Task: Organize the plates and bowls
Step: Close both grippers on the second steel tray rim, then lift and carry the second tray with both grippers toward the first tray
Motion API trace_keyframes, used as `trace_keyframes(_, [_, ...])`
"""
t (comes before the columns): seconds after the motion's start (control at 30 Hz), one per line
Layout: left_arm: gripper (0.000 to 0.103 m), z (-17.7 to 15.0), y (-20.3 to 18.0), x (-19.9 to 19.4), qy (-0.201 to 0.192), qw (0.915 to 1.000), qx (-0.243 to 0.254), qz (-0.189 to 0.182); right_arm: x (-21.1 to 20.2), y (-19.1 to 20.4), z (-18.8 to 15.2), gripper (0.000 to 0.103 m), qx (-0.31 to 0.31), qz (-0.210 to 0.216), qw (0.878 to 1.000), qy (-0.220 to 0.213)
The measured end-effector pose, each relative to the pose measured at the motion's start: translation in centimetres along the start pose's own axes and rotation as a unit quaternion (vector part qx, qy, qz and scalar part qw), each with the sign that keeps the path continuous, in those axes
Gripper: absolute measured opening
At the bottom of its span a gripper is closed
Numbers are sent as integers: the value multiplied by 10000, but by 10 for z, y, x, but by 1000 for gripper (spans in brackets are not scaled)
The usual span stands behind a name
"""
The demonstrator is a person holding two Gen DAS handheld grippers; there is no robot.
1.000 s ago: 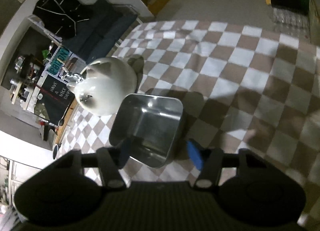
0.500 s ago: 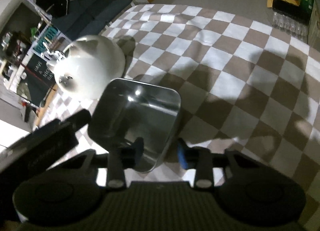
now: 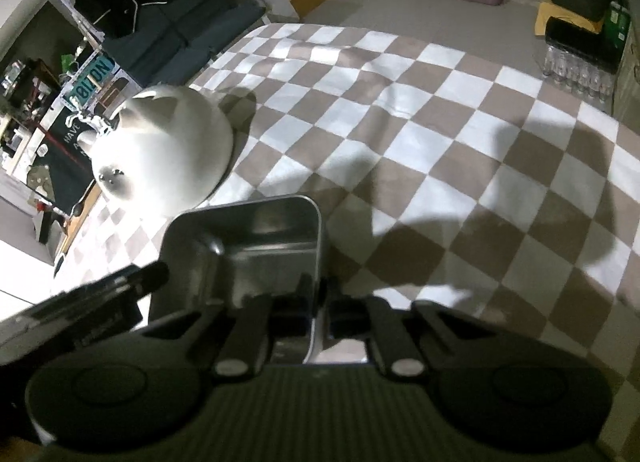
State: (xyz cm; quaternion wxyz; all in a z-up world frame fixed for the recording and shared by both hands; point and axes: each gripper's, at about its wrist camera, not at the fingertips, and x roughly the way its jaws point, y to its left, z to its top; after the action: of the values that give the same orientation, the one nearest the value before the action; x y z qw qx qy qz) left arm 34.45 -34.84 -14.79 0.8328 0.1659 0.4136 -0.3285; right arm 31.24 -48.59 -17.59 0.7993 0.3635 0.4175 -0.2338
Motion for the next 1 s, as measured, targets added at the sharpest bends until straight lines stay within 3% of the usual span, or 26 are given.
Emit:
trace_keyframes(0.17, [21,-10,1,1,159,9998,-107,-52,2,-3,0,8,71,56,10000,-26])
trace_keyframes(0.23, [13,-12,3,2,178,9996,-191,-59,2,0,-1,8,-41,18,10000,-30])
trace_keyframes(0.37, [10,-12,6,2,148,9994,-302,-60,2,12,-7,10,-449,-107,9989,0])
trace_keyframes(0.47, [9,-11,8,2,155,9992,-348,-75,2,9,-6,10,-382,-39,9993,45])
trace_keyframes(0.63, [9,-5,6,6,106,9994,-324,-17,5,8,-6,19,-337,-105,9993,133])
trace_keyframes(0.83, [9,-4,3,12,171,9994,-295,-41,2,5,-5,7,-388,-21,9992,100])
trace_keyframes(1.0, [9,-13,4,16,347,9982,-466,-113,2,1,-2,5,-334,-29,9994,15])
